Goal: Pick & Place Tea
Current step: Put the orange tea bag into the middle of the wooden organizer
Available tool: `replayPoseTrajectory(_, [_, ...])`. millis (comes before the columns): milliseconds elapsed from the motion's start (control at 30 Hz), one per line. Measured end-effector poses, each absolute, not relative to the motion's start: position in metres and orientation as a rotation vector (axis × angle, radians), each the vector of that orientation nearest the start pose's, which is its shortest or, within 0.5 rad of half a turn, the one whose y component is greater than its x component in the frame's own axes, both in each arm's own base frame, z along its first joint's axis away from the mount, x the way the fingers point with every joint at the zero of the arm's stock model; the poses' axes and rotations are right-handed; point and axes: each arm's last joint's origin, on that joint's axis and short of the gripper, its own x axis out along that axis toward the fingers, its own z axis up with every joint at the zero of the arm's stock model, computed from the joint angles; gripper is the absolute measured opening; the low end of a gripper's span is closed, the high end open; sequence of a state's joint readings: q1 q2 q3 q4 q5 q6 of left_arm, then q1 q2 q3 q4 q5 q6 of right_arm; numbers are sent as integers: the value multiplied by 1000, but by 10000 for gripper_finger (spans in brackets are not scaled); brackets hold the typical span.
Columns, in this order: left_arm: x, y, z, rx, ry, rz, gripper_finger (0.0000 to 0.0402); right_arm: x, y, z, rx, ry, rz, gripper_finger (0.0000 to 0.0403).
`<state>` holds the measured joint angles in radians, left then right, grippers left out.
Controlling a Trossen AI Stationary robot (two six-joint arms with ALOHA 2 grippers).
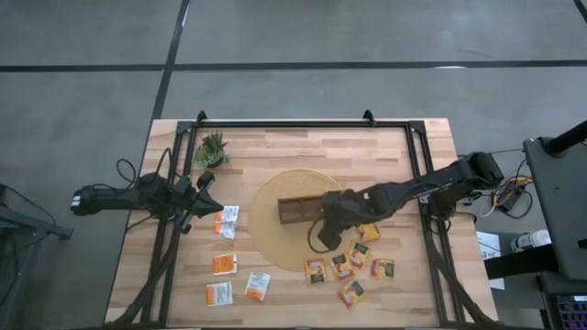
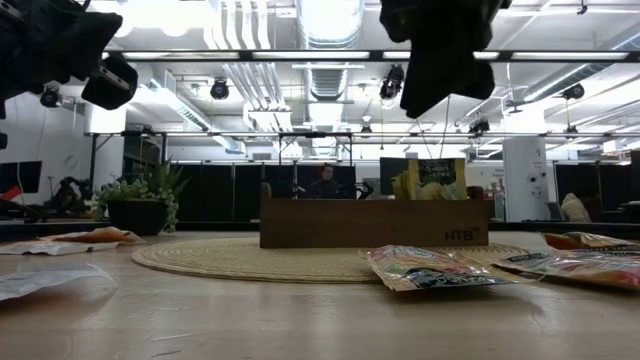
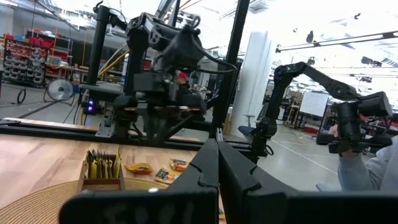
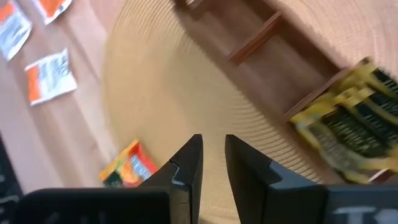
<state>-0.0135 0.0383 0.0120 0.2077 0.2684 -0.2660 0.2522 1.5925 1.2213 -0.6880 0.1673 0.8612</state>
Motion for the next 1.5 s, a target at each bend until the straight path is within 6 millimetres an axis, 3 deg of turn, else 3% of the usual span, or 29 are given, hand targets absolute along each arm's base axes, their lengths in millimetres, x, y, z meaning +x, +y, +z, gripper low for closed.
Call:
replayPoseTrajectory(1000, [97,-9,184,-240,-142,-303,0,320,89,254,547,919,-270,68])
replayPoseTrajectory(1500, [97,-9,184,-240,-142,-303,0,313,116,251,559,944,-227,68])
